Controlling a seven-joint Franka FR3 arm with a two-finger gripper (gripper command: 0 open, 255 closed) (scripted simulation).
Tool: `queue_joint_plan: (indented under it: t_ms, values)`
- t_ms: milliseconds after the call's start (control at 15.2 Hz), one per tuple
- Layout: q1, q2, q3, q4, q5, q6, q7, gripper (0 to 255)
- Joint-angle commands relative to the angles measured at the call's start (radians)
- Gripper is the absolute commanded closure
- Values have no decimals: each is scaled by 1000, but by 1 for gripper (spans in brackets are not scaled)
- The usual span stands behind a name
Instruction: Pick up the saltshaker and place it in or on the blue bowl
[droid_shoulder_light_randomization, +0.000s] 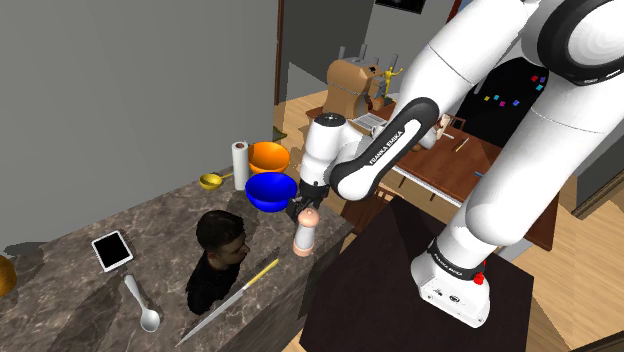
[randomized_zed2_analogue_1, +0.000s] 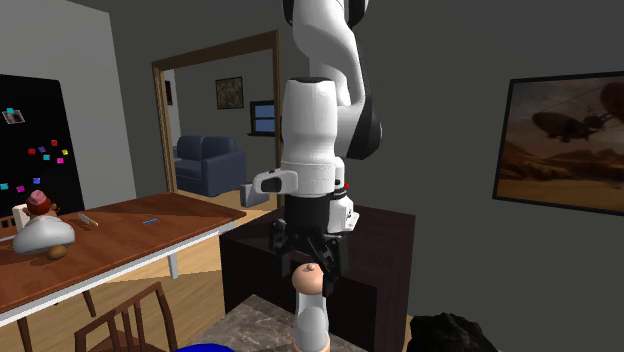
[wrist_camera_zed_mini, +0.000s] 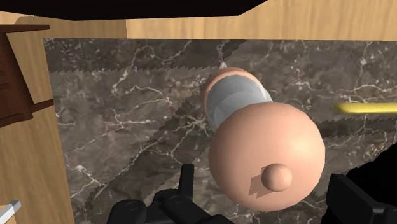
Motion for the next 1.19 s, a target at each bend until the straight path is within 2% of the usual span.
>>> queue_joint_plan:
  t_ms: [0,198,264,858,1122]
  values:
    - [0,1,0,0,-2,1,1,0]
    - [0,1,0,0,-2,1,1,0]
    - [0,1,0,0,-2,1,1,255]
    - [0,1,0,0,-2,1,1,255]
    - [4,-68,11,0,78,-62,-57,255]
